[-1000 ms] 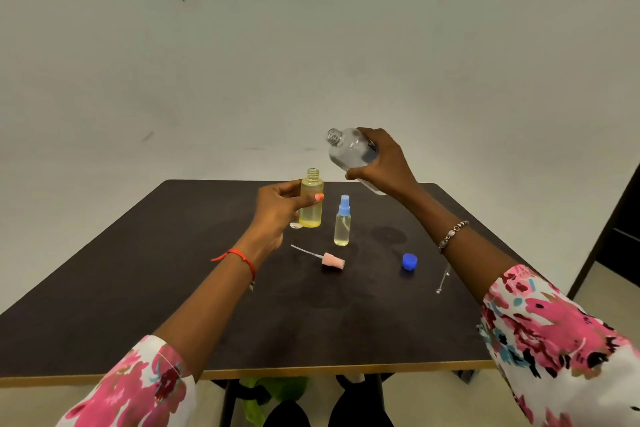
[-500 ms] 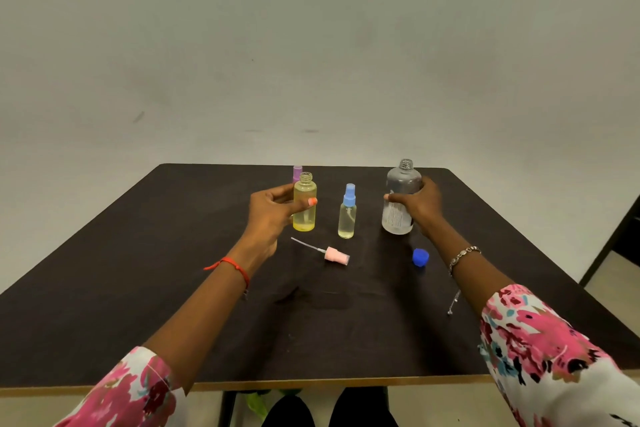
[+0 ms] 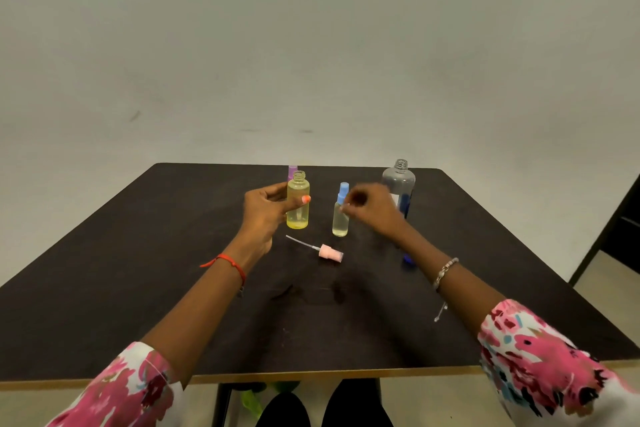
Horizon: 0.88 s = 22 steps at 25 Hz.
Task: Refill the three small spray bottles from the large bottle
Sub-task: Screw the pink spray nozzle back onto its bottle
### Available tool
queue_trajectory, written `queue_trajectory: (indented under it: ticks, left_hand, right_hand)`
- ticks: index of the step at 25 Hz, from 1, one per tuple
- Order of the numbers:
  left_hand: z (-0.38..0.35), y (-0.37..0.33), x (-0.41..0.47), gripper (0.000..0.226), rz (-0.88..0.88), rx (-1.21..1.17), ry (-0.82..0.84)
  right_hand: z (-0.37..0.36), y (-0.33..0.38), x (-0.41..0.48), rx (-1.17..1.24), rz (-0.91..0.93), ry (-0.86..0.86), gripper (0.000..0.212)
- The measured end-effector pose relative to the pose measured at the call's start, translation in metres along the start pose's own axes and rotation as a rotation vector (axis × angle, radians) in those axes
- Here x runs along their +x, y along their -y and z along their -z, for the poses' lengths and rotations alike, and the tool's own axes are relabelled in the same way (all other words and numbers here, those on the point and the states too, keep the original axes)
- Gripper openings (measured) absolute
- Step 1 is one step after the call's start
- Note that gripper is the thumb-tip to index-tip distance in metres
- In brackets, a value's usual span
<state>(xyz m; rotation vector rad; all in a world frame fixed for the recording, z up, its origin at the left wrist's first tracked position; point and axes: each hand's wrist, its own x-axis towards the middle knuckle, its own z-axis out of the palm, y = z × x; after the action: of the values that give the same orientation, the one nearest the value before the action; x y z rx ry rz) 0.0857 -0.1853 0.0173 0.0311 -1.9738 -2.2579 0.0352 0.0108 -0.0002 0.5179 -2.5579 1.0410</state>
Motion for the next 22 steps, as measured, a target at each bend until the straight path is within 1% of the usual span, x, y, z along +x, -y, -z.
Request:
queue_trajectory:
  ticks: [1,2,3,4,6,8,9,11,14,15,17,20,22]
  left_hand:
    - [0.000,-0.001,-0.001,0.050,-0.005,-0.006,-0.008]
    - [0.000,-0.002,-0.002,0.049,-0.010,-0.013,-0.012]
    - [-0.001,-0.004,-0.004,0.049,-0.013,-0.017,-0.014]
    - [-0.001,-0.005,-0.005,0.048,-0.017,-0.018,-0.015]
    - [0.000,-0.006,-0.007,0.047,-0.027,-0.013,-0.017]
    - [0.001,-0.009,-0.009,0.046,-0.034,-0.011,-0.021]
    - [0.001,-0.010,-0.009,0.046,-0.037,-0.012,-0.023]
    - [0.001,-0.013,-0.011,0.045,-0.047,-0.011,-0.022]
    - [0.000,-0.018,-0.012,0.047,-0.057,0.002,0.003]
    - [0.000,-0.020,-0.013,0.048,-0.059,0.003,0.007]
    - [-0.001,-0.023,-0.014,0.048,-0.059,0.007,0.002]
    - [-0.004,-0.027,-0.018,0.048,-0.065,0.002,0.008]
    - [-0.005,-0.030,-0.020,0.048,-0.067,0.009,0.012]
  right_hand:
    - [-0.011,0.003,-0.004,-0.088,-0.049,0.251,0.031]
    - [-0.023,0.004,-0.007,-0.176,-0.117,0.436,0.042]
    - [-0.034,0.006,-0.012,-0.225,-0.157,0.529,0.047]
    - [-0.043,0.004,-0.016,-0.243,-0.158,0.549,0.047]
    - [-0.051,0.002,-0.019,-0.219,-0.120,0.507,0.033]
    - [-0.041,0.007,-0.014,-0.141,-0.104,0.374,0.024]
    - [-0.029,0.014,-0.009,-0.059,-0.112,0.263,0.025]
    - [0.004,0.035,0.006,0.189,-0.166,0.060,0.028]
    - [0.056,0.070,0.025,0.468,-0.112,-0.119,0.024]
    - [0.070,0.081,0.029,0.519,-0.086,-0.137,0.020]
    - [0.090,0.099,0.031,0.540,-0.052,-0.108,0.013]
    - [0.104,0.114,0.033,0.439,-0.025,-0.032,0.012]
    - [0.107,0.119,0.035,0.382,-0.014,-0.014,0.011]
